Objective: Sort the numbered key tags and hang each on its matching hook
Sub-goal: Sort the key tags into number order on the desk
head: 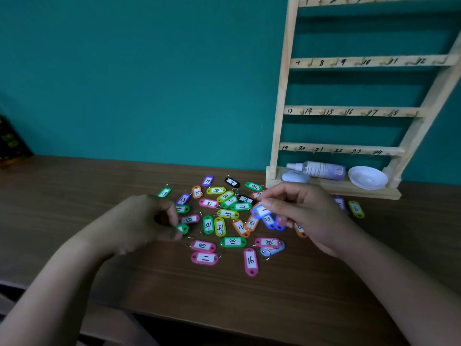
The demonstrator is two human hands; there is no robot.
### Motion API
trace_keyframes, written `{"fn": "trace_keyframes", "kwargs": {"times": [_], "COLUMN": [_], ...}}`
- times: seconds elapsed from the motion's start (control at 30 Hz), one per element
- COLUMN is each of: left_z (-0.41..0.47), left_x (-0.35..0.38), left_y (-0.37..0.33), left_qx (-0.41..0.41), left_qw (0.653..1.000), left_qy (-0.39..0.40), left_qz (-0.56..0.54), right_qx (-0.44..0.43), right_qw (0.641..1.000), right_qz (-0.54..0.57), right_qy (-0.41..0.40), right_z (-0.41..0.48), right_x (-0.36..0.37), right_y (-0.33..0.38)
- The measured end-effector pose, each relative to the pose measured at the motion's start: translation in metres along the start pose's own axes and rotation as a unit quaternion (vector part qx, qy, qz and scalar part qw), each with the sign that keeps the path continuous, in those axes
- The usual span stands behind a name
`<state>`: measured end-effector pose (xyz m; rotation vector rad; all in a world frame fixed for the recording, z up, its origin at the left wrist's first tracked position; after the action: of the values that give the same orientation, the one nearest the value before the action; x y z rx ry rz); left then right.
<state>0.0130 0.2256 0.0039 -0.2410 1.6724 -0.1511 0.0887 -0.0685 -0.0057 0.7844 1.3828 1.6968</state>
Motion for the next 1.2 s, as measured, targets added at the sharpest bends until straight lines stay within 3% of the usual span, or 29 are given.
{"fn": "trace_keyframes", "kwargs": {"times": [0.13,0.27,0.5,0.67,0.8,0.93,1.2], "left_z": [-0.001,0.004,0.018,0.021,0.021,0.024,0.039], "left_x": [-0.009,-0.003,0.015,0.026,0.027,0.028,0.008], "left_y": [-0.028,-0.065,-0.087,-0.105,-0.118,-0.13,-0.134], "left_qx": [0.026,0.049,0.053,0.062,0.076,0.097,0.082], "left_qw": [0.992,0.973,0.97,0.958,0.935,0.938,0.888], "left_qy": [-0.091,-0.153,-0.154,-0.132,-0.121,-0.11,-0.19], "left_qz": [-0.083,-0.165,-0.179,-0.247,-0.324,-0.313,-0.41], "right_qx": [0.013,0.021,-0.039,-0.039,-0.036,-0.047,-0.043], "right_qw": [0.996,0.997,0.976,0.982,0.986,0.987,0.989], "right_qz": [0.068,0.032,-0.192,-0.186,-0.162,-0.151,-0.143], "right_qy": [-0.049,-0.063,-0.09,-0.008,-0.009,-0.003,-0.024], "right_z": [0.004,0.004,0.003,0.002,0.002,0.002,0.007], "right_x": [-0.015,-0.025,-0.031,-0.002,-0.002,-0.003,-0.016], "right_y": [0.002,0.0,0.014,0.009,0.007,0.01,0.009]}}
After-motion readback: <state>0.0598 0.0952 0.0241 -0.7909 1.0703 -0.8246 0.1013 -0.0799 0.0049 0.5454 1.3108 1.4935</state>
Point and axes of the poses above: each hand's wrist, its own z-axis towards the middle knuckle, its own x-axis out of the palm, y = z × x, the point moved 10 cm from there along z, towards the middle knuckle, and after that the axes turned 9 degrees about z, right-handed, at the moved point
